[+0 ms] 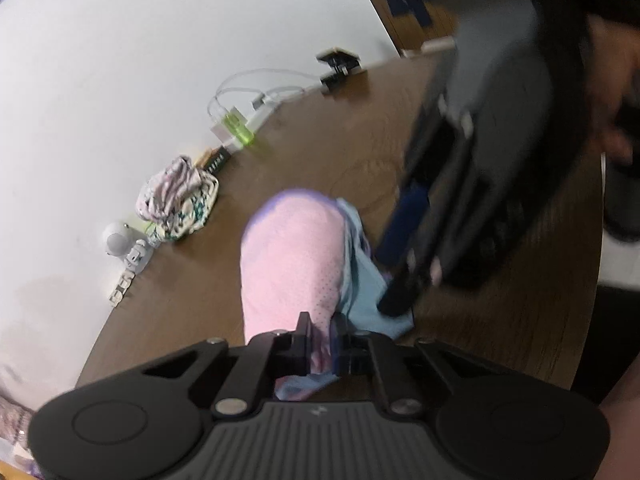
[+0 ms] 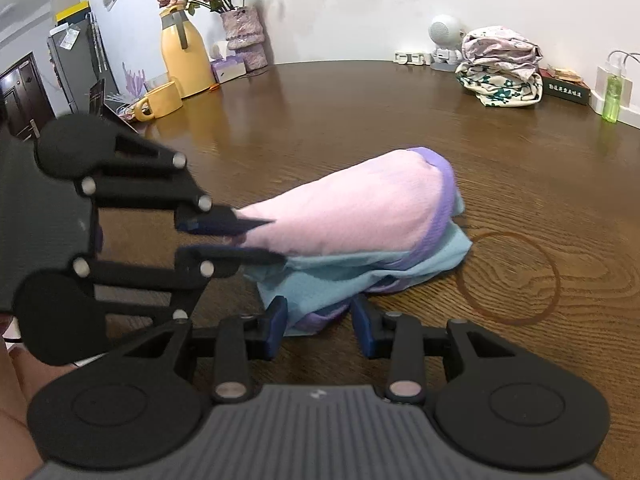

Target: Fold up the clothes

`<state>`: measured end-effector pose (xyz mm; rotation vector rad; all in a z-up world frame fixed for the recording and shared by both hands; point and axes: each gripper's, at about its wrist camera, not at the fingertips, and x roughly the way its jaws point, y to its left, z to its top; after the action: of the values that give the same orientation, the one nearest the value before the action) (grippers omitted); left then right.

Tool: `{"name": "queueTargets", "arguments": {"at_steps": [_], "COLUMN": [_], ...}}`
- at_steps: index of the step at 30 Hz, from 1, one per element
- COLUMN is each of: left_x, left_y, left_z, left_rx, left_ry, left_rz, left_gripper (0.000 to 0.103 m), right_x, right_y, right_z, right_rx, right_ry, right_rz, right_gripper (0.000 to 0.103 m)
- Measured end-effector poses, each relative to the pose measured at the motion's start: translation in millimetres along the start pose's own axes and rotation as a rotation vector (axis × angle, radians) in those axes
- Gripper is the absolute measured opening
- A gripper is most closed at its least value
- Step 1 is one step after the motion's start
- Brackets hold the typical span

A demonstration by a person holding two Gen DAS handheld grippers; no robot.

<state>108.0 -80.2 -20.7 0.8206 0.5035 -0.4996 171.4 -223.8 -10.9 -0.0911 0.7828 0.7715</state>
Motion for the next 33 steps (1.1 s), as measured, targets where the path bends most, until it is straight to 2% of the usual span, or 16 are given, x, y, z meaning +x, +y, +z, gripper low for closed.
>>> {"name": "queueTargets", "arguments": {"at_steps": [1,3,6,10,13,14,16,18,20,22,26,28,30,33], "left_x": [-0.9,0.9,5.0,7.0,8.4,8.2,7.6,5.1,-0.4,-7.6,-25.3,-29.3,-26.7,-13.7], "left_y": [1.5,0.5,0.4,2.4,1.3,0.9,-0.7,-3.8,-5.8,-1.7,25.2,38.3,48.1,55.5], "left_z": [3.5,7.0,9.7,8.7,8.4,8.6,8.6,8.1,7.3,5.2,-5.9,-12.0,-17.7,-24.3], "left_rx": [-0.012,-0.023,-0.048,-0.084,-0.087,-0.090,-0.088,-0.079,-0.077,-0.104,-0.249,-0.299,-0.323,-0.337], "left_ry": [-0.008,-0.006,0.001,-0.013,-0.014,-0.017,-0.030,-0.046,-0.065,-0.085,-0.120,-0.115,-0.092,-0.052], "left_rz": [-0.013,-0.025,-0.050,-0.115,-0.136,-0.142,-0.172,-0.204,-0.214,-0.200,-0.142,-0.106,-0.087,-0.102], "left_gripper": [0.007,0.007,0.007,0.008,0.013,0.016,0.029,0.051,0.054,0.054,0.053,0.045,0.022,0.020], "right_x": [0.2,0.6,0.0,-5.8,-11.3,-16.2,-27.5,-38.7,-46.2,-49.0,-31.8,-20.9,-14.7,-7.3], "right_y": [0.5,1.6,1.3,-4.7,-10.6,-13.1,-19.4,-25.3,-27.4,-26.4,-15.1,-6.7,-1.5,-0.6], "right_z": [-0.2,-0.5,-1.1,-2.3,-3.3,-4.6,-4.9,-0.7,7.5,18.0,34.7,36.3,33.0,25.4], "right_rx": [-0.002,-0.005,-0.005,0.011,0.026,0.026,0.031,0.040,0.040,0.033,-0.032,-0.076,-0.106,-0.120], "right_ry": [0.000,-0.001,-0.002,-0.002,-0.002,-0.005,-0.019,-0.048,-0.085,-0.121,-0.115,-0.084,-0.051,0.001], "right_rz": [0.002,0.006,0.010,0.015,0.019,0.007,-0.026,-0.052,-0.069,-0.072,-0.040,-0.027,-0.029,-0.049], "right_gripper": [0.034,0.026,0.023,0.023,0.023,0.023,0.023,0.023,0.023,0.025,0.025,0.025,0.027,0.028]}}
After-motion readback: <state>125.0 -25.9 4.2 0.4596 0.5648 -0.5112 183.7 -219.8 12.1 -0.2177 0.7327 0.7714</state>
